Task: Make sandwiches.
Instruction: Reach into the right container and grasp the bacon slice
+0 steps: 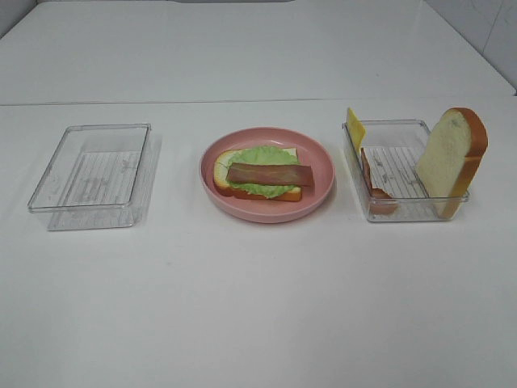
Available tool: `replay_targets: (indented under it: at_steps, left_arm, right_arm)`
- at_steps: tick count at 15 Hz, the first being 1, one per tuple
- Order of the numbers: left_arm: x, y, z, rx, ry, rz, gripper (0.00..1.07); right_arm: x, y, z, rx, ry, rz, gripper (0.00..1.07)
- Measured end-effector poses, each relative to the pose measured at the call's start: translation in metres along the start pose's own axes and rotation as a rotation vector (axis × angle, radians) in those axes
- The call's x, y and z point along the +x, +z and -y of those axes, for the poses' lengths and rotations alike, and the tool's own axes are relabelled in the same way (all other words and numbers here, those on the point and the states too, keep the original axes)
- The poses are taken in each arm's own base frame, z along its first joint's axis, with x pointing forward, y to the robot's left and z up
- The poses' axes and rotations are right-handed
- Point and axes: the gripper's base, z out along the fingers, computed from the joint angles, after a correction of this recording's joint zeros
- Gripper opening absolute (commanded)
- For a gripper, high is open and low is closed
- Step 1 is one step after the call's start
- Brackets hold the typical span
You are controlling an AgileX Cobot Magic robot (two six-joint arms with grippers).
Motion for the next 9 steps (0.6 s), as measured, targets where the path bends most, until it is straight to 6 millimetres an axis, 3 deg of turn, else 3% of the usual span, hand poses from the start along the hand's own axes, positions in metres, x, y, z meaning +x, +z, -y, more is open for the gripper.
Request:
replay_targets:
  at_steps: [3,4,7,9]
  left_arm:
    - [0.000,0.000,0.000,0.000,0.000,0.000,0.91]
    - [0.000,0.000,0.000,0.000,0.000,0.000,0.91]
    - [0.000,0.000,0.000,0.000,0.000,0.000,0.91]
    - [0.000,0.000,0.000,0.000,0.000,0.000,0.91]
  right_arm:
    - [-0.014,-0.001,0.000,-0.001,0.001,0.000,0.99]
    - [-0.032,0.002,0.000,0.000,0.002,0.018,0.99]
    - [-0.059,0.020,0.001,0.003,-0.001,0.042,0.99]
    - [-0.082,0.045,0.002,0.004,-0.012,0.040,0.99]
